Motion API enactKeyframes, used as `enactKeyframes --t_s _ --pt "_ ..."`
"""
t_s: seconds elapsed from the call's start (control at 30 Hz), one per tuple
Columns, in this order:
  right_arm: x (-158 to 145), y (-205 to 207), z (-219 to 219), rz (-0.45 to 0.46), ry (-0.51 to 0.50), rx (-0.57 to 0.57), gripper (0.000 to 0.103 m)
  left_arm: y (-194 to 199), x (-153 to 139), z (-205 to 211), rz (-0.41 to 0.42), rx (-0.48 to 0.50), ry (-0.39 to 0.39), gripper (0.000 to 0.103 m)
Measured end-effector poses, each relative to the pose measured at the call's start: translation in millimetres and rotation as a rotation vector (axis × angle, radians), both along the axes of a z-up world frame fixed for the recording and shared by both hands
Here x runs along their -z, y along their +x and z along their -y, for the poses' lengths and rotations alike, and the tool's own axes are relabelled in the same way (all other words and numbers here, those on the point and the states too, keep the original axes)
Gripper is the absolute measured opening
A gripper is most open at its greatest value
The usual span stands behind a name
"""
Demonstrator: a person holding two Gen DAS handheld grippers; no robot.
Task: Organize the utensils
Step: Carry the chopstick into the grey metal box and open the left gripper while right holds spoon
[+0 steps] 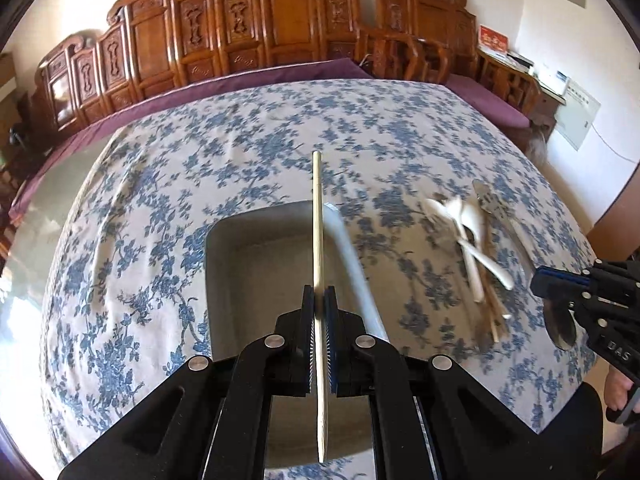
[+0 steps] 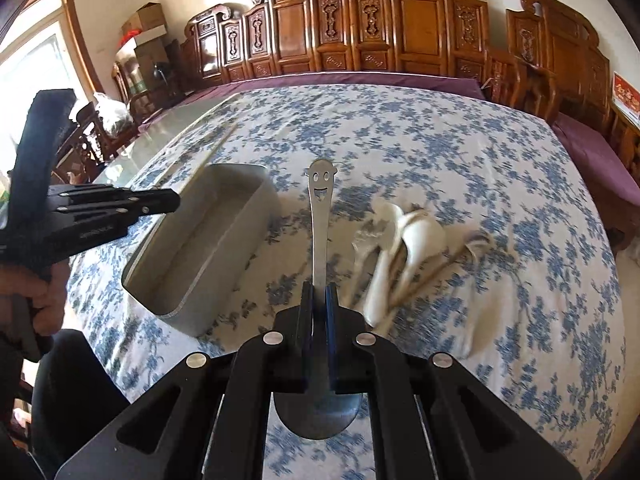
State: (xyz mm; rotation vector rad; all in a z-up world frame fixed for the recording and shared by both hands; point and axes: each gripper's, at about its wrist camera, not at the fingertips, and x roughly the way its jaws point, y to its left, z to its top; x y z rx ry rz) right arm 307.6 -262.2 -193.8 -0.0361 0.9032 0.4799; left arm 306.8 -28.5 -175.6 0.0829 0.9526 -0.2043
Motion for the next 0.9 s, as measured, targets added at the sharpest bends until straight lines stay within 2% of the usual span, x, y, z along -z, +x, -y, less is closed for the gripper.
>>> enactKeyframes --t_s 0.3,0.5,0.67,0.9 --pt "2 7 -24 -0.007 -0.009 -0.006 0.007 10 34 -10 -0.037 -0.004 -0.038 0.004" --pt "3 12 -39 -0.005 -0.041 -0.013 0.007 12 45 -13 -0.048 -0.003 -0.058 0.004" --pt "5 18 -52 -0.009 -0.049 -0.025 0.007 9 48 -22 -0.053 -0.022 -0.071 0.005" --pt "0 17 -77 -0.013 -0.028 -0.047 0.007 -6 35 -42 0.007 -0.047 -0.089 0.013"
